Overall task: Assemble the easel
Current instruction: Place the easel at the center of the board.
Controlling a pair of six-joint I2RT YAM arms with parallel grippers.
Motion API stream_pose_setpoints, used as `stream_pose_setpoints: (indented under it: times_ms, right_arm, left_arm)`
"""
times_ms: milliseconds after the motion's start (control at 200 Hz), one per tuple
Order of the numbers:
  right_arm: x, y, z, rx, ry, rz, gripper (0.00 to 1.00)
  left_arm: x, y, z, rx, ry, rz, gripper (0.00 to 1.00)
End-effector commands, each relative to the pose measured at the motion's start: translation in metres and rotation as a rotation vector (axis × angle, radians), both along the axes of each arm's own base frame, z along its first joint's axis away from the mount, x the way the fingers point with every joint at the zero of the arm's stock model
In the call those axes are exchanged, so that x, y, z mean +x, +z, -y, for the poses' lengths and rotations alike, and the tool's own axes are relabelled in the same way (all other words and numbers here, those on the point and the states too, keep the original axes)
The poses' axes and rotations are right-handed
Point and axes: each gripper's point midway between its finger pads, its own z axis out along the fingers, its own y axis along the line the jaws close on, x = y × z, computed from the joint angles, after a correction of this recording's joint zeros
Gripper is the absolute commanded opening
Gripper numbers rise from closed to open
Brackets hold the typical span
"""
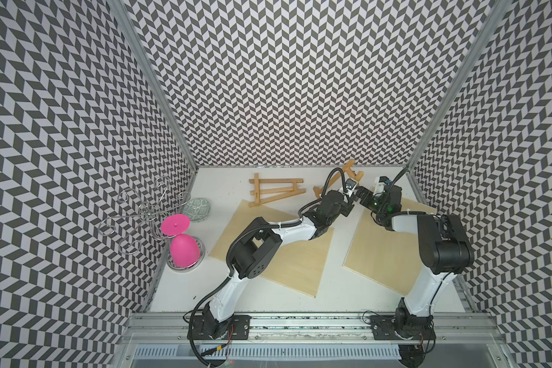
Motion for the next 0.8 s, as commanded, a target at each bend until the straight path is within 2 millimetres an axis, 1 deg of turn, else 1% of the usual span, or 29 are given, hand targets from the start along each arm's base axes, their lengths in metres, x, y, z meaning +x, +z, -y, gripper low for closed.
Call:
stream_pose_setpoints:
  times_ms: [0,120,190,355,461,621,796]
  right_arm:
    - [0.02,0.017,0.006,0.009,-0.012,0.084,0.99]
    - [0.027,0.013,0.008,0.013,-0.014,0.076,0.99]
    - [0.031,0.011,0.006,0.02,-0.006,0.076,0.99]
    - [0.032,0.002,0.006,0.027,-0.004,0.058,0.99]
    - [0.028,0.003,0.004,0.035,-0.006,0.063,0.99]
    - [0.02,0.006,0.007,0.051,-0.034,0.057,0.99]
    - [0.012,0.02,0.011,0.045,-0.056,0.073,0.99]
  left_arm:
    - [0.009,0.031,0.009,-0.069,-0.082,0.073,0.0]
    - [0.022,0.025,0.016,-0.052,-0.137,0.07,0.0]
    - [0.024,0.019,0.022,-0.017,-0.182,0.089,0.0]
    - [0.037,0.003,0.028,0.051,-0.181,0.099,0.0]
    - [0.04,-0.002,0.028,0.036,-0.226,0.091,0.0]
    - [0.051,-0.006,0.026,0.054,-0.221,0.089,0.0]
    - [0.063,-0.008,0.014,0.036,-0.209,0.048,0.0]
